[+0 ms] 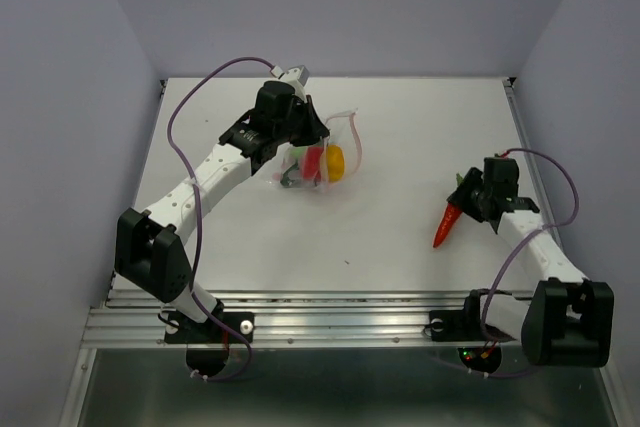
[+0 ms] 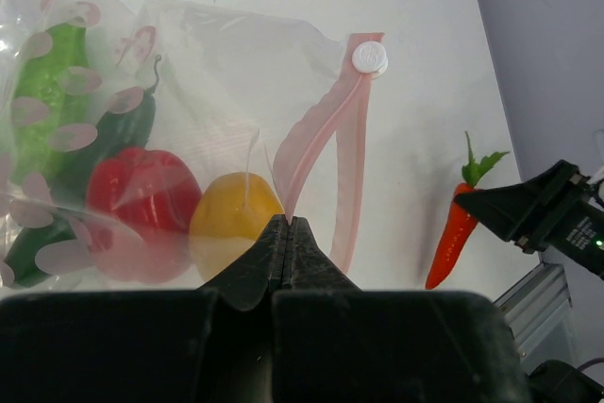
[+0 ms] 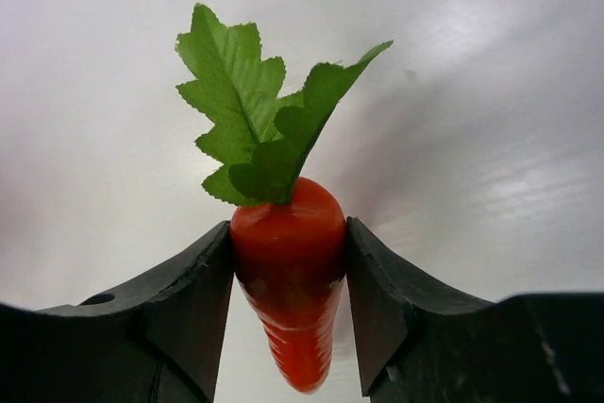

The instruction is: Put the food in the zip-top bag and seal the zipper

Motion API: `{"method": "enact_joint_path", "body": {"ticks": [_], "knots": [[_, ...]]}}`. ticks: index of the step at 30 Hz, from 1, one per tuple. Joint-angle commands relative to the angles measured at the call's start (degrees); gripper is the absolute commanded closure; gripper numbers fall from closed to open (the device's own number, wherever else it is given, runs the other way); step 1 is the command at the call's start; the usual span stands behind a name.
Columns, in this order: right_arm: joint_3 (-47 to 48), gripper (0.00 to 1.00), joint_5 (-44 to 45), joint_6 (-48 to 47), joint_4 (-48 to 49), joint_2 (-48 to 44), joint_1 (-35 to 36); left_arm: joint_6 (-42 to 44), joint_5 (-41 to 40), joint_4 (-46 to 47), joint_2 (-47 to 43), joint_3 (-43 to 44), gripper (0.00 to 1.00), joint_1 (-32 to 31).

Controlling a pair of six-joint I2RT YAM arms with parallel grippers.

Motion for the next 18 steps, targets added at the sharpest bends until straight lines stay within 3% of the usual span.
{"method": "enact_joint_path", "body": {"ticks": [1, 4, 5, 9, 14, 18], "knots": [[5.27, 0.69, -4.22, -3.61, 15.03, -7.54, 8.75, 0.32, 0.66, 1.91, -1.59, 0.97, 1.0, -0.13], [9.58, 0.68, -1.58, -4.66, 26.69, -8.51, 16.24, -0.29, 0.75, 1.82, -1.32, 1.41, 1.0, -0.22], [9.85, 0.68, -0.88, -6.58, 34.92, -8.43, 20.71, -0.38, 0.75, 1.74, -1.32, 1.59, 1.0, -0.22], [8.1, 0.68, -0.25, -11.34, 58.51, -6.85, 26.81, -1.17, 0.66, 0.25, -0.36, 3.17, 1.0, -0.13], [7.74, 0.67, -0.78, -14.33, 76.6, -1.58, 29.72, -1.88, 0.93, -0.2, 0.34, 4.31, 1.0, -0.04], [8.01, 0.66, -1.92, -15.47, 85.61, 2.55, 33.57, -2.4, 2.06, -1.08, 2.01, 5.89, 1.0, -0.04]]}}
